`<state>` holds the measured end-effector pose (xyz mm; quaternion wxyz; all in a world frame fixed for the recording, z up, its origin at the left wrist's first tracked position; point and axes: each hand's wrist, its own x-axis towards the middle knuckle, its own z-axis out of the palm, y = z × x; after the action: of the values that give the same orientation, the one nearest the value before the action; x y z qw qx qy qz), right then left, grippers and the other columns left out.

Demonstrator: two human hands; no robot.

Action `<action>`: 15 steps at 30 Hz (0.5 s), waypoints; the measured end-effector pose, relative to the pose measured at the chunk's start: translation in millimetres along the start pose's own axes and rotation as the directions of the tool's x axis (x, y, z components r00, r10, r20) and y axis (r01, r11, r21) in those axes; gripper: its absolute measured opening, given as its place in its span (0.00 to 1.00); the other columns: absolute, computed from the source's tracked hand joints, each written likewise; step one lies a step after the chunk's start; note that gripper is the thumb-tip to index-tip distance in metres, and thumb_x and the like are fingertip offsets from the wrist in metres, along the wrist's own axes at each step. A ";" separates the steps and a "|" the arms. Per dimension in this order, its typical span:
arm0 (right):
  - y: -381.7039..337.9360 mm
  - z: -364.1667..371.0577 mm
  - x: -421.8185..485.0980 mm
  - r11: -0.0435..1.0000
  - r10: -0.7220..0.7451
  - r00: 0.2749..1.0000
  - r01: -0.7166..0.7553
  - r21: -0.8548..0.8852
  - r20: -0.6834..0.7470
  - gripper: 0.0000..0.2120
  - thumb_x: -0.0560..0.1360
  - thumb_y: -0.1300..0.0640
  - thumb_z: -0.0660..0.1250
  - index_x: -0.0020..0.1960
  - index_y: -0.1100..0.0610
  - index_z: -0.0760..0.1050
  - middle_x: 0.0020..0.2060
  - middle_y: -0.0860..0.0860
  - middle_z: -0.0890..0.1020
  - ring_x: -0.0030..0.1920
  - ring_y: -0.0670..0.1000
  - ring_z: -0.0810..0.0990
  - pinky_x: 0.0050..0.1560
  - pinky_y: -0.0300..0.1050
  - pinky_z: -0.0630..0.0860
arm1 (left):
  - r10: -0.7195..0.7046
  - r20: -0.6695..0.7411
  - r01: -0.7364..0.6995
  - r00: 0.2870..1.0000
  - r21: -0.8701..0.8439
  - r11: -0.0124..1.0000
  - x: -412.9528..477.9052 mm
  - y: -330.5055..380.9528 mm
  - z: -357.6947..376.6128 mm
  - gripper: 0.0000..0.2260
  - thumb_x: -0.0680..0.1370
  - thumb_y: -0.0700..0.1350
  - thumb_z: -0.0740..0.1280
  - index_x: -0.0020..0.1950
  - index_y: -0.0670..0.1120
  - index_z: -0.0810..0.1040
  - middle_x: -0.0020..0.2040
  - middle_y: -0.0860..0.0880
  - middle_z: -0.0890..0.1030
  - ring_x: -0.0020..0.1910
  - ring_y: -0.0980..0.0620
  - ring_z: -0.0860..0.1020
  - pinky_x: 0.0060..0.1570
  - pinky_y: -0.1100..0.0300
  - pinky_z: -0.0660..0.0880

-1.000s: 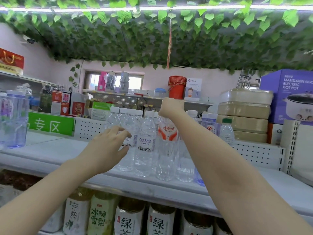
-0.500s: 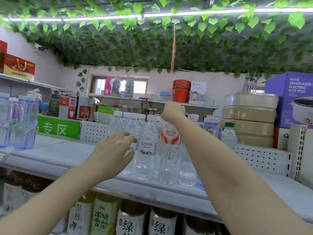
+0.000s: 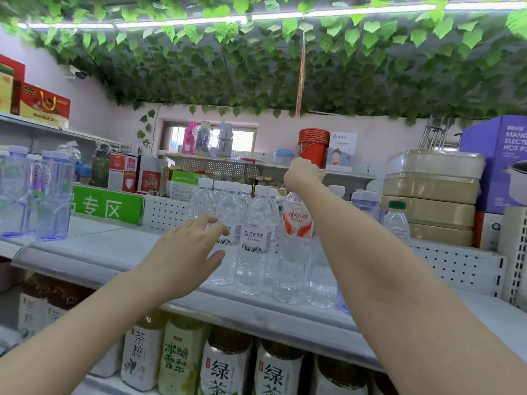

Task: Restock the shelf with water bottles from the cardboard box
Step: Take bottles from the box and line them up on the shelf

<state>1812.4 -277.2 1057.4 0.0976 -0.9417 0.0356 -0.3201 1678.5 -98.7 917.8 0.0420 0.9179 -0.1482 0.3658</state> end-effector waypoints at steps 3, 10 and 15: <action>-0.6 2.1 1.2 0.999 -0.003 1.000 0.003 -0.044 0.001 0.18 0.74 0.63 0.62 0.64 0.59 0.70 0.61 0.57 0.76 0.62 0.58 0.73 0.63 0.51 0.65 | 0.001 -0.009 -0.001 1.000 0.008 1.000 -1.2 -3.1 -1.4 0.17 0.80 0.54 0.56 0.68 0.55 0.65 0.69 0.56 0.64 0.64 0.54 0.69 0.62 0.59 0.67; 6.0 -1.7 0.7 0.983 0.012 0.998 -0.001 -0.182 0.059 0.21 0.76 0.57 0.61 0.68 0.58 0.67 0.64 0.57 0.74 0.64 0.60 0.72 0.69 0.58 0.62 | -0.005 -0.017 0.005 1.000 0.023 1.000 -3.7 -9.7 -4.4 0.16 0.80 0.54 0.57 0.68 0.55 0.66 0.69 0.55 0.65 0.64 0.54 0.69 0.59 0.59 0.67; 5.4 -9.6 -6.6 0.968 0.005 0.995 0.020 -0.249 0.098 0.20 0.76 0.52 0.60 0.67 0.56 0.68 0.63 0.57 0.74 0.63 0.60 0.72 0.69 0.63 0.59 | -0.007 0.001 0.007 1.000 0.029 1.000 -4.6 -8.1 -3.3 0.17 0.80 0.55 0.56 0.68 0.55 0.66 0.69 0.54 0.65 0.64 0.53 0.69 0.60 0.58 0.68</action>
<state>1801.4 -283.2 1059.8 -0.0214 -0.9611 0.0674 -0.2670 1675.6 -89.2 917.3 0.0299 0.9191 -0.1395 0.3672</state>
